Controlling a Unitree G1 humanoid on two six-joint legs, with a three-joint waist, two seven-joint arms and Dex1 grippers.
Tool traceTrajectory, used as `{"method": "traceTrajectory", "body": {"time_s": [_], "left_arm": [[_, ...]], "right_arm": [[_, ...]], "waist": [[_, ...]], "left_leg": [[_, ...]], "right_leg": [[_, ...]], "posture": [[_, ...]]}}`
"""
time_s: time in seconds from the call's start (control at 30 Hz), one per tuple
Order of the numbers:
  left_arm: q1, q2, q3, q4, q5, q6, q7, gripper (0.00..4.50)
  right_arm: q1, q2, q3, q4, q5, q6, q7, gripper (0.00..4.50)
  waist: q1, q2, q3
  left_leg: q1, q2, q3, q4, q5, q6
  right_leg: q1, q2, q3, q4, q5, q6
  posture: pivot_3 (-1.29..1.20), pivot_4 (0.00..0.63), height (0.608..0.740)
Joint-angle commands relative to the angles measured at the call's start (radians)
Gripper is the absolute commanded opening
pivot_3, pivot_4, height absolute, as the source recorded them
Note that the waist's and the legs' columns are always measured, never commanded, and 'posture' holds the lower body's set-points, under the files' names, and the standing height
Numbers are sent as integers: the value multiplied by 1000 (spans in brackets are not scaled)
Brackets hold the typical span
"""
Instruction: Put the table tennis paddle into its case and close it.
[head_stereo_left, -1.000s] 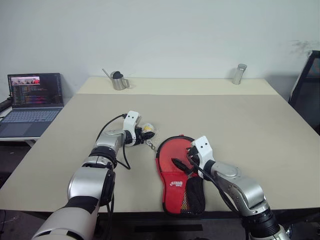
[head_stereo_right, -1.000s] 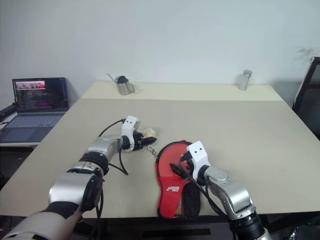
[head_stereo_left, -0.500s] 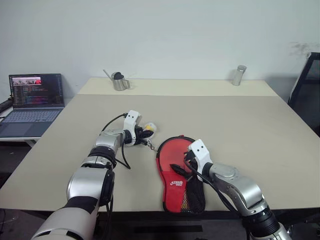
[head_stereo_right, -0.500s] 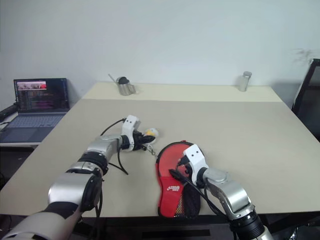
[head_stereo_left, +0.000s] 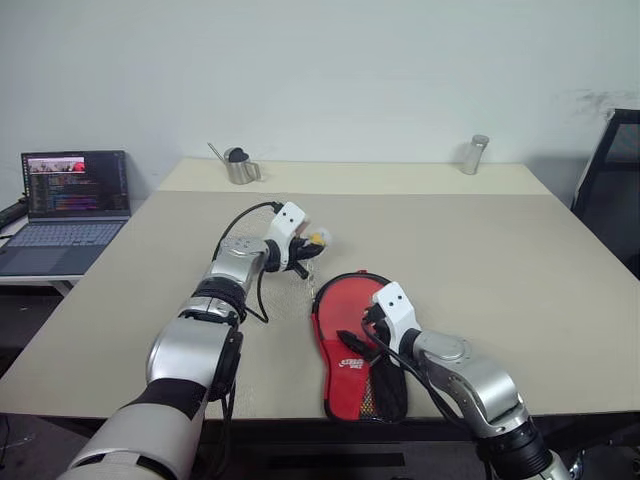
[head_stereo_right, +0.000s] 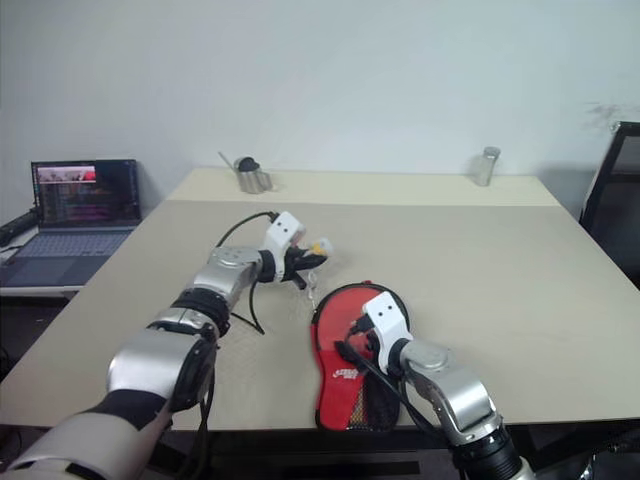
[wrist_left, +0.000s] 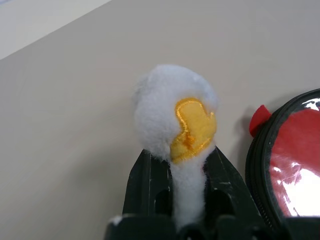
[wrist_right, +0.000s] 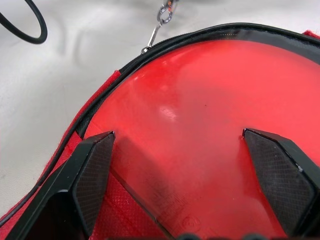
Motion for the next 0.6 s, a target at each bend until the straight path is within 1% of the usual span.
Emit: {"method": "traceTrajectory", "body": {"time_s": [0.03, 0.2, 0.3, 0.5, 0.6], "left_arm": [[-49, -21, -18, 3, 36, -52, 40, 212], [-53, -55, -85, 25, 128, -132, 112, 212], [-60, -74, -96, 38, 151, -144, 138, 212], [-105, -112, -182, 52, 274, -237, 258, 212], [-120, -127, -205, 58, 309, -263, 296, 212]], "right_arm": [[36, -7, 12, 42, -7, 59, -2, 4500], [44, -6, 10, 23, -6, 74, -10, 4500], [43, -5, 14, 9, -7, 88, -15, 4500], [44, 2, 10, -37, -4, 129, -32, 4500], [57, 4, 9, -66, -2, 150, -44, 4500]], "waist": [[0, 0, 0], [1, 0, 0], [1, 0, 0], [2, 0, 0], [2, 0, 0]], "left_leg": [[0, 0, 0, 0, 0, 0], [0, 0, 0, 0, 0, 0], [0, 0, 0, 0, 0, 0], [0, -1, 0, 0, 0, 0], [0, -1, 0, 0, 0, 0]], "right_leg": [[0, 0, 0, 0, 0, 0], [0, 0, 1, 0, 0, 0], [0, 0, 1, 0, 0, 0], [0, 0, 1, -1, 0, 0], [0, 0, 1, -1, 0, 0]], "posture": [[0, 150, 740], [0, 150, 740], [0, 150, 740], [0, 150, 740], [0, 150, 740]]}}
